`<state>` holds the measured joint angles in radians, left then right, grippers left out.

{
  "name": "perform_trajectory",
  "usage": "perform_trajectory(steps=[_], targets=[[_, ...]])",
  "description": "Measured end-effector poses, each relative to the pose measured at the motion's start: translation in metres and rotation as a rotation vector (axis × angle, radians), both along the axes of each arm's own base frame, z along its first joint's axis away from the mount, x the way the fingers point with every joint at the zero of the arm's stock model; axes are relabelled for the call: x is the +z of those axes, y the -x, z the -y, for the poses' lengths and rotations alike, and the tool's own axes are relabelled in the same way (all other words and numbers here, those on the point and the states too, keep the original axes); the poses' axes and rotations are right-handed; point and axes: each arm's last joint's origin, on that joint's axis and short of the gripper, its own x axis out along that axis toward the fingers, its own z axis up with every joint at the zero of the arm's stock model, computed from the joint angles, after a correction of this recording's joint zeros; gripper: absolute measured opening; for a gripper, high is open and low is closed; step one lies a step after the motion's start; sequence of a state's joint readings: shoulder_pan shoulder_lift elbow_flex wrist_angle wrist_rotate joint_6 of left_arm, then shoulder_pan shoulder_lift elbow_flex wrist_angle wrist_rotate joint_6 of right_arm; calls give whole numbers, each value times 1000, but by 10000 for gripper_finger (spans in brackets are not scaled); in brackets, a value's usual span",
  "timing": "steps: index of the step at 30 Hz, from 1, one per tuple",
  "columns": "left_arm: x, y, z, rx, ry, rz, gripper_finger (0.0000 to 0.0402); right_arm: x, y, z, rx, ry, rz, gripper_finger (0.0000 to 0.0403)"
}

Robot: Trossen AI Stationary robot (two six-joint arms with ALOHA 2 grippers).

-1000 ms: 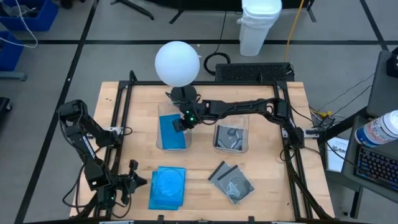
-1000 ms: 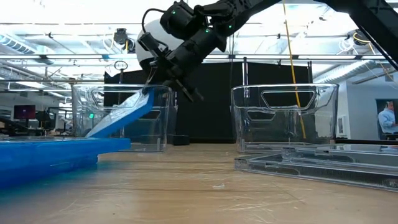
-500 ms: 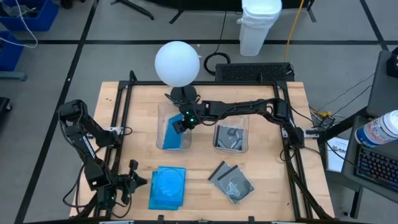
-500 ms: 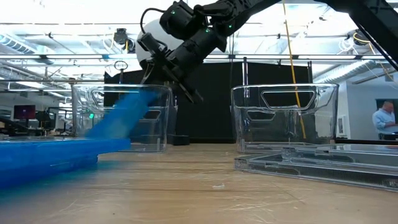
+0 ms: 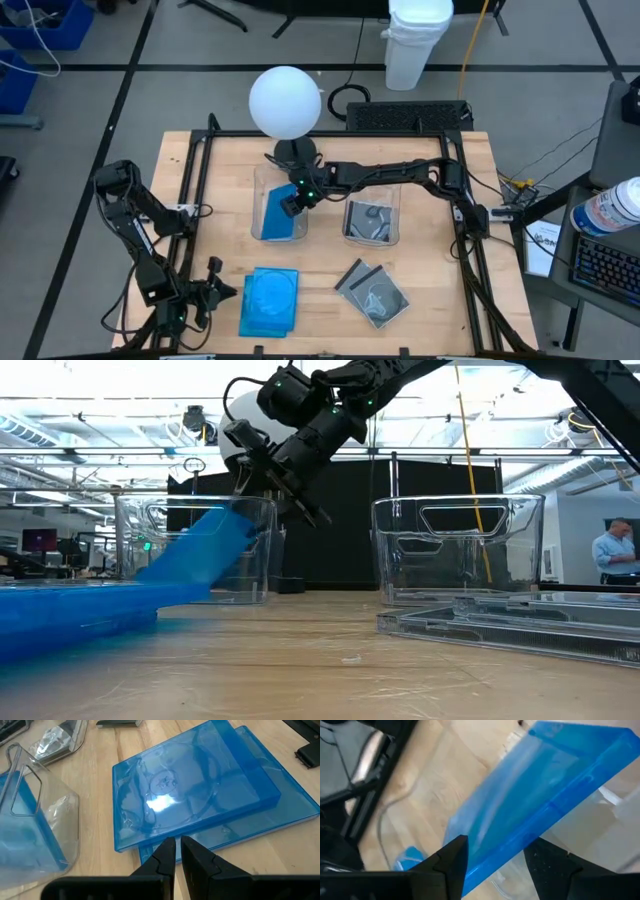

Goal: Pick & place jewel cases by type
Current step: Put the blue CD case into the left transparent bin, then put the black CD case into the right transparent bin

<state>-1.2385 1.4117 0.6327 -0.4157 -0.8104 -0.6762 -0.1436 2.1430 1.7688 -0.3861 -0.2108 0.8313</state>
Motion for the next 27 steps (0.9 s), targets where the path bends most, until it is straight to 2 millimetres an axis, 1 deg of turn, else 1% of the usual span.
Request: perform_trajectory(steps=[4, 7, 10, 14, 17, 20, 22, 25, 27], targets=[[0, 0, 0, 5, 7, 0, 37, 4, 4, -1, 27, 23, -20, 180], [0, 0, 0, 6, 7, 0, 37, 12, 10, -2, 36, 69, -42, 180], [0, -1, 0, 6, 5, 0, 37, 24, 15, -3, 36, 133, -32, 180], [0, -3, -1, 4, -8, 0, 37, 36, 21, -6, 34, 158, -30, 180], [0, -6, -3, 12, -19, 0, 37, 55, 26, -12, 77, 201, 27, 180], [0, -11, -5, 22, -36, 0, 37, 80, 35, -26, 209, 271, 100, 180], [0, -15, -7, 31, -42, 1, 37, 98, 43, -41, 292, 335, 142, 180], [1, -22, -8, 39, -39, 11, 37, 123, 63, -69, 364, 467, 147, 172], [2, -27, -8, 35, -42, 26, 37, 135, 76, -90, 390, 588, 128, 162]])
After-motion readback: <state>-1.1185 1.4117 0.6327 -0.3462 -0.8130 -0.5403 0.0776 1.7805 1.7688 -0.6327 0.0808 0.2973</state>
